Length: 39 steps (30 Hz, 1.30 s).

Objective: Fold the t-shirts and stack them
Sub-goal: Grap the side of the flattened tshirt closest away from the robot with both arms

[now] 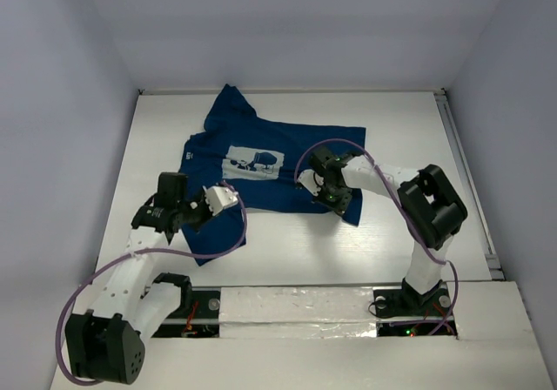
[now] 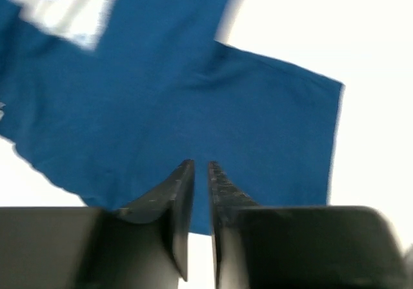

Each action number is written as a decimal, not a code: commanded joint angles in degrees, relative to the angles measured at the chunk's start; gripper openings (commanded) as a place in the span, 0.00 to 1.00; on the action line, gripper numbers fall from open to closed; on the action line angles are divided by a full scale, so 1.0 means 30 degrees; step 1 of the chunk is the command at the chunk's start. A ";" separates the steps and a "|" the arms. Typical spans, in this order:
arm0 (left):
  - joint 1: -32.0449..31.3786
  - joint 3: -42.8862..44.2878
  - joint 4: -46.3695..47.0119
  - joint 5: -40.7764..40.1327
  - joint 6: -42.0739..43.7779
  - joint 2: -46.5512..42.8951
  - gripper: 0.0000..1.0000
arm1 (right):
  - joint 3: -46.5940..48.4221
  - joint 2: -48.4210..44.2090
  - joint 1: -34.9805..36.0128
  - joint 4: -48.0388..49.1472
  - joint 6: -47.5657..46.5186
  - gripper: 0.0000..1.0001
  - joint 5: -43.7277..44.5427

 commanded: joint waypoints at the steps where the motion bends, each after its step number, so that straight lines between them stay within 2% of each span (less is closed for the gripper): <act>1: -0.0011 -0.0089 -0.4580 0.1785 0.3596 -0.0216 0.15 | 0.0279 0.0439 0.0097 0.0089 -0.0168 0.00 0.0459; 4: -0.0216 0.0292 -0.5936 0.1376 0.4773 0.0457 0.18 | 0.0543 0.0614 0.0097 -0.0028 -0.0168 0.00 0.0342; 7: -0.0975 0.0965 -0.6818 0.1141 0.5126 0.1219 0.31 | 0.0982 0.0820 0.0097 -0.0175 -0.0168 0.00 0.0049; 13: -0.3871 0.1961 -0.6733 0.1023 0.3725 0.3824 0.36 | 0.1832 0.1171 0.0097 -0.0672 -0.0168 0.00 -0.0039; 16: -0.4637 0.2372 -0.6326 0.0849 0.2990 0.5697 0.39 | 0.2037 0.1142 0.0097 -0.0790 -0.0197 0.00 -0.0068; 20: -0.5428 0.1965 -0.5182 -0.1139 0.1934 0.6812 0.41 | 0.2038 0.1113 0.0097 -0.0791 -0.0256 0.00 -0.0068; 35: -0.6544 0.2577 -0.5122 -0.1701 0.0996 0.9625 0.43 | 0.2360 0.1494 0.0097 -0.0849 -0.0549 0.00 -0.0508; 39: -0.6894 0.2608 -0.4889 -0.1759 0.0762 1.0360 0.41 | 0.2507 0.1698 0.0097 -0.0849 -0.0607 0.00 -0.0654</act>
